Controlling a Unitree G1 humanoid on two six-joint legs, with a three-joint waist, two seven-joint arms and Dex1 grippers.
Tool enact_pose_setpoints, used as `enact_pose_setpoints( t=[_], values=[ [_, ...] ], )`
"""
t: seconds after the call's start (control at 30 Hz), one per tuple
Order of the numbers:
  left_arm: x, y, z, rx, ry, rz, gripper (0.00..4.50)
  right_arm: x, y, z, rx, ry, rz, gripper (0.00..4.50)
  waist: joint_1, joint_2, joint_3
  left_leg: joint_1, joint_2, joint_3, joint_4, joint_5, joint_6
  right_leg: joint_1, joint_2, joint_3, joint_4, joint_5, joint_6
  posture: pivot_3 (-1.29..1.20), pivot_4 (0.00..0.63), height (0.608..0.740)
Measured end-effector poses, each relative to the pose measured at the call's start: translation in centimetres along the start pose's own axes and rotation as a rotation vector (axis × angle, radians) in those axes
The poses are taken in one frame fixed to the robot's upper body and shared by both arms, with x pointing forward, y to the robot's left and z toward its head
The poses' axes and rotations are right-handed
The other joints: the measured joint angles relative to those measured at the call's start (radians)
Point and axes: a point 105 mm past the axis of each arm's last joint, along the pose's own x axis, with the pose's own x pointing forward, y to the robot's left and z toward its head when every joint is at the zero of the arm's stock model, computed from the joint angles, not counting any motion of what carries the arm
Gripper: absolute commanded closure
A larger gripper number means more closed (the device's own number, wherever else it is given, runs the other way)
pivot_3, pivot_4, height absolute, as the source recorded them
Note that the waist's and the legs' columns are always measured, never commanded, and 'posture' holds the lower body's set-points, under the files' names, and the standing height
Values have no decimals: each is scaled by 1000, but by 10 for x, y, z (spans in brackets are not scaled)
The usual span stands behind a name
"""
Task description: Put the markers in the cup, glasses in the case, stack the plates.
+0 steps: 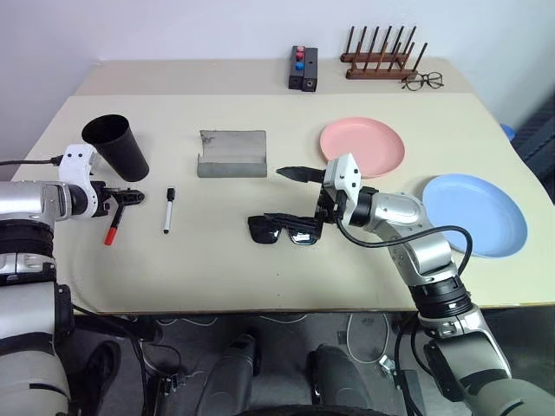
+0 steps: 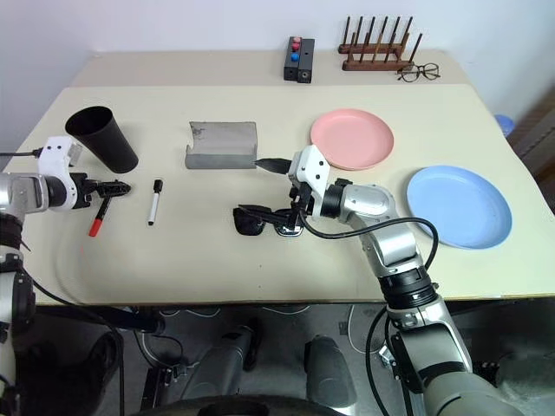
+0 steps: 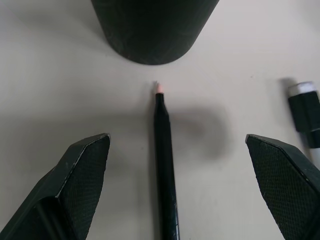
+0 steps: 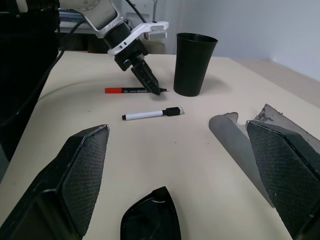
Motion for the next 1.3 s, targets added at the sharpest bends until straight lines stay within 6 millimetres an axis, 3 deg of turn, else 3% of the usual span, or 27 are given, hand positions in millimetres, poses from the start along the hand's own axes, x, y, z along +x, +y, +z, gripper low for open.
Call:
enact_pose_setpoints(
  t=[0.03, 0.1, 0.2, 0.33, 0.53, 0.7, 0.87, 1.13, 1.3],
  values=[
    [1, 0, -2, 2, 11, -2, 0, 0, 0, 0, 0, 0, -1, 30, 0, 0, 0, 0, 0, 0, 0, 0, 0, 0, 0, 0, 0, 0, 0, 0, 150, 740],
    [1, 0, -4, -2, 25, -7, 779, 0, 0, 0, 0, 1, -2, 0, 0, 0, 0, 0, 0, 0, 0, 0, 0, 0, 0, 0, 0, 0, 0, 0, 150, 740],
    [1, 0, -6, -4, 31, -4, 2200, 0, 0, 0, -1, 2, -4, 0, 0, 0, 0, 0, 0, 0, 0, 0, 0, 0, 0, 0, 0, 0, 0, 0, 150, 740],
    [2, 1, -7, -3, 39, 1, 4425, 0, -1, 0, -2, 3, -11, 0, 1, 0, 0, 0, 0, 0, 0, 0, 0, 0, 0, 0, 0, 0, 0, 0, 150, 740],
    [-6, -1, -12, -6, 70, -12, 4473, 0, -1, -1, -4, 9, -14, 0, -1, 0, 0, 0, 0, 0, 1, 0, 0, 0, 0, 0, 1, 0, 0, 0, 150, 740],
    [-40, 5, -37, 57, 146, -7, 4473, -1, -2, -2, -3, 16, -21, 0, -27, 0, 0, 0, 1, 0, -2, 0, 0, 1, -1, 2, 2, 0, 0, 0, 150, 740],
    [-62, 6, -54, 69, 175, 16, 4473, -1, -1, -3, -2, 21, -16, 0, -24, 0, 0, 1, 1, 0, -2, -1, -3, -1, -2, 2, 1, 0, -1, 0, 150, 740],
    [-66, 13, -79, 5, 191, 45, 4473, 1, 2, -3, 0, 17, 6, 0, -19, 0, 0, 1, 1, 0, -2, -1, -4, -1, -3, 1, 1, 0, -1, 0, 150, 740],
    [-65, 10, -81, 5, 180, 35, 2426, 2, 2, -2, -6, 15, 13, 0, -20, 1, 0, 2, 1, 0, -3, -1, -4, -1, -3, 1, 1, 0, -1, 0, 150, 740]
  ],
)
